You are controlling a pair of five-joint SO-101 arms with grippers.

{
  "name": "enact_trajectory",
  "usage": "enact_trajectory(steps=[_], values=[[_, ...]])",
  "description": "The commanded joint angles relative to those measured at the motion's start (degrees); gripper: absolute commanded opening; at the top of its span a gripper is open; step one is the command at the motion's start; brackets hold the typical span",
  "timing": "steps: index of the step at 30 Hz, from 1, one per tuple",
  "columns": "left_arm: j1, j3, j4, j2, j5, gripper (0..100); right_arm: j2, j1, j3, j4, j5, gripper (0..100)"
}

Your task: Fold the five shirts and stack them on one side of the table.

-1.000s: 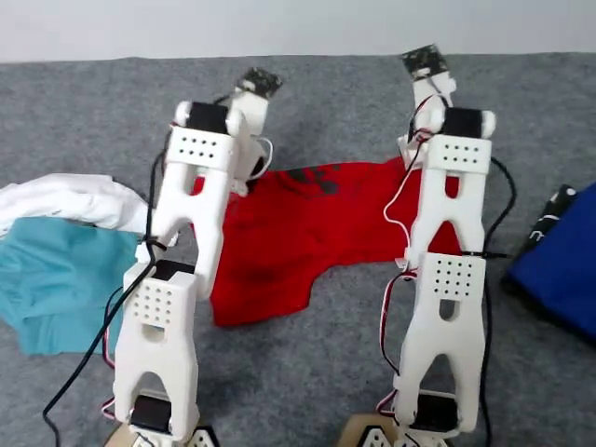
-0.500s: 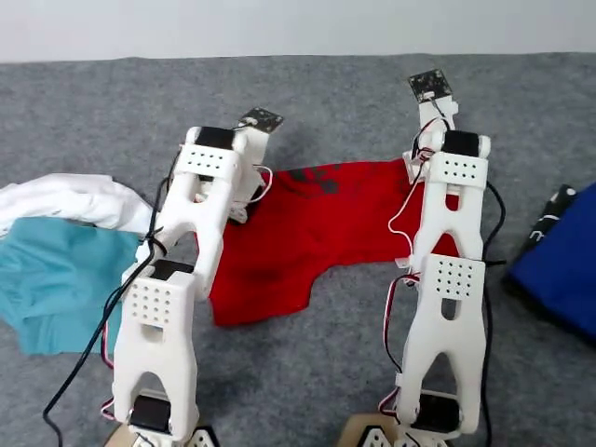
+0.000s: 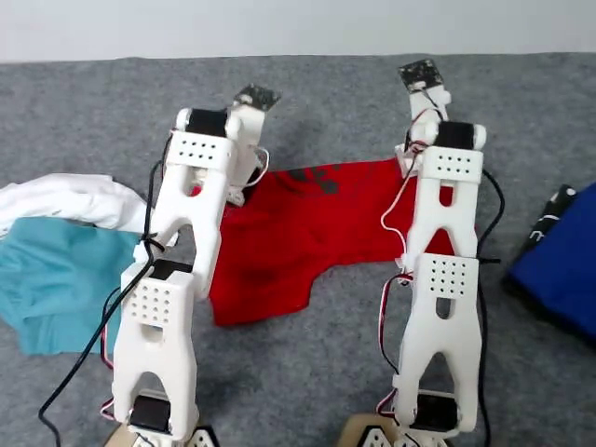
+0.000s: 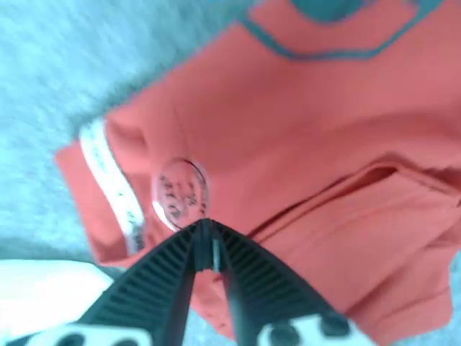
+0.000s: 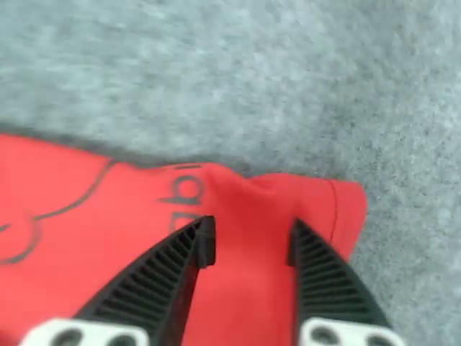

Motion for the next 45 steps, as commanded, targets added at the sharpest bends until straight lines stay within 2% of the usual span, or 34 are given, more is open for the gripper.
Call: enact_trajectory(steps=[1, 5, 8, 15, 25, 32, 38, 45], values=[[-0.5, -4.3, 2.0, -6.8, 0.0, 0, -8.5, -0.8, -3.0, 4.0, 0.1, 20.2], [-0.9, -3.6, 2.0, -13.5, 0.2, 0, -13.4, -1.5, -3.0, 10.2, 0.4, 20.2], [-4.0, -2.2, 2.0, -20.0, 1.9, 0, -17.4, -1.9, -2.9, 13.1, 0.2, 20.1], [-20.4, 5.0, 1.9, -36.4, 4.9, 0, -29.0, -5.2, 2.9, 13.1, 0.4, 20.0], [-43.7, 24.0, 1.9, -56.4, 4.5, 0, -47.9, -12.7, 39.3, 12.9, 0.4, 13.0], [-52.5, 39.2, -1.3, -64.5, 4.4, 0, -50.7, -24.1, 53.4, 12.8, 1.1, 13.2], [-60.1, 47.7, -5.4, -70.0, 4.3, 0, -50.2, -35.8, 54.8, 12.2, 7.2, 25.6], [-61.9, 57.3, -7.3, -73.8, 1.2, 0, -46.5, -44.3, 54.5, 8.6, 8.3, 26.4]])
